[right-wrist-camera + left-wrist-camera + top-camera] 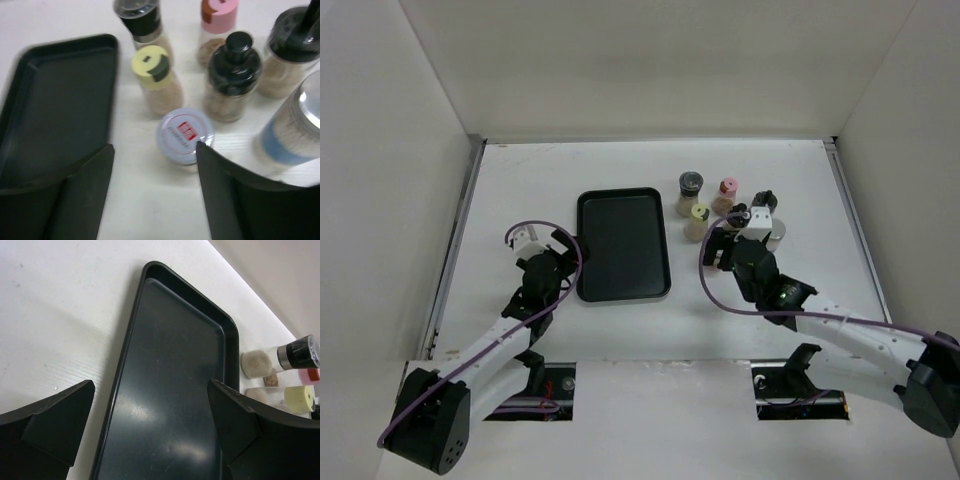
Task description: Organize the condiment bottles
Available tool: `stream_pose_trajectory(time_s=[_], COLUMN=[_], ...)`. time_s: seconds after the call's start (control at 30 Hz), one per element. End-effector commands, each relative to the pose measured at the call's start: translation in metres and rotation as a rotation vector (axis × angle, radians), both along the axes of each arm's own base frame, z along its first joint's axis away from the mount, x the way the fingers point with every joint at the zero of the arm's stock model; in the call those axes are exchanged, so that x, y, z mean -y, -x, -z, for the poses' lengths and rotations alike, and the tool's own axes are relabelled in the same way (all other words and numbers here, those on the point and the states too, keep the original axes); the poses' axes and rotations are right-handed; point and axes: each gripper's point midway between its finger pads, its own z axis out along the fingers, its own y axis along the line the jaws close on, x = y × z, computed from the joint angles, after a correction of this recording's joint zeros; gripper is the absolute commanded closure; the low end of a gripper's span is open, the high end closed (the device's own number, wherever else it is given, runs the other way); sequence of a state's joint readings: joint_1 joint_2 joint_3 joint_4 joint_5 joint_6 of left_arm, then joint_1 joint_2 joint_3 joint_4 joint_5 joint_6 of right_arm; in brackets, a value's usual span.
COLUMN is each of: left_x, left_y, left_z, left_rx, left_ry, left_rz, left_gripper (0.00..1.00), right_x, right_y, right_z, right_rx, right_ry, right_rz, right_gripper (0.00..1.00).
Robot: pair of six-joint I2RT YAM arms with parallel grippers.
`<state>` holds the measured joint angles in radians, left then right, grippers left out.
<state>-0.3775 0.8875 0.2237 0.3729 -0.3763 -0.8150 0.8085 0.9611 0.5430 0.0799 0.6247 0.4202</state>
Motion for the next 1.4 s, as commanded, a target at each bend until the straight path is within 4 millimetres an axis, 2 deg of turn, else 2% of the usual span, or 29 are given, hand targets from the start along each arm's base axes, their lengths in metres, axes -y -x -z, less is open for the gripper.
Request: stream_pose_trajectory(time_s=[0.0,0.13,0.27,0.37,0.53,0.6,0.67,0.73,0.8,0.87,0.9,1.0,1.13,1.23,1.33,1.37], left_x=[0.001,0.003,0.008,0.009,0.006,0.004,0.003,0.004,0.005,0.004,0.004,0.005,-0.004,-0.006,-0.012,-0.013], left_y=[-0.003,-0.005,-0.006,-0.007,-0.007,-0.007,-0.007,-0.007,-0.007,-0.007,-0.007,-0.007,-0.008,-0.007,-0.005,-0.005], left_z=[-0.011,-0.008,0.001,0.0,0.005,0.001,0.001,0.004,0.005,0.001,0.001,0.003,-0.008,-0.005,-0.006,-0.006], left_rx=[0.061,0.05,0.024,0.025,0.014,0.03,0.032,0.023,0.018,0.03,0.032,0.024,0.061,0.055,0.065,0.065], left_ry=[0.033,0.042,0.046,0.063,0.069,0.075,0.075,0.072,0.074,0.077,0.078,0.078,0.093,0.099,0.114,0.116], left_rz=[0.007,0.015,0.033,0.043,0.032,0.028,0.02,0.023,0.03,0.026,0.024,0.028,-0.004,-0.021,-0.041,-0.044], left_gripper=[0.0,0.0,0.0,0.0,0.0,0.0,0.0,0.0,0.0,0.0,0.0,0.0,0.0,0.0,0.0,0.0], right_x=[0.005,0.004,0.006,0.01,0.005,0.002,0.0,-0.003,-0.003,-0.002,0.001,-0.004,-0.031,-0.069,-0.116,-0.137], right_y=[-0.014,-0.028,-0.049,-0.062,-0.07,-0.071,-0.071,-0.071,-0.07,-0.068,-0.067,-0.06,-0.052,-0.056,-0.07,-0.08], right_z=[-0.003,0.005,0.012,0.022,0.046,0.053,0.057,0.058,0.059,0.06,0.057,0.03,-0.027,-0.052,-0.058,-0.058], right_rx=[-0.023,-0.042,-0.061,-0.081,-0.136,-0.153,-0.164,-0.169,-0.175,-0.181,-0.176,-0.119,-0.012,0.019,0.035,0.047], right_ry=[0.036,0.073,0.098,0.118,0.142,0.149,0.143,0.132,0.122,0.121,0.122,0.092,0.017,-0.04,-0.084,-0.092], right_rz=[0.037,0.048,0.077,0.107,0.111,0.109,0.106,0.099,0.103,0.107,0.114,0.103,0.024,-0.073,-0.164,-0.194], right_gripper=[0.13,0.03,0.02,0.02,0.02,0.03,0.05,0.12,0.2,0.34,0.43,0.56,0.58,0.57,0.58,0.58])
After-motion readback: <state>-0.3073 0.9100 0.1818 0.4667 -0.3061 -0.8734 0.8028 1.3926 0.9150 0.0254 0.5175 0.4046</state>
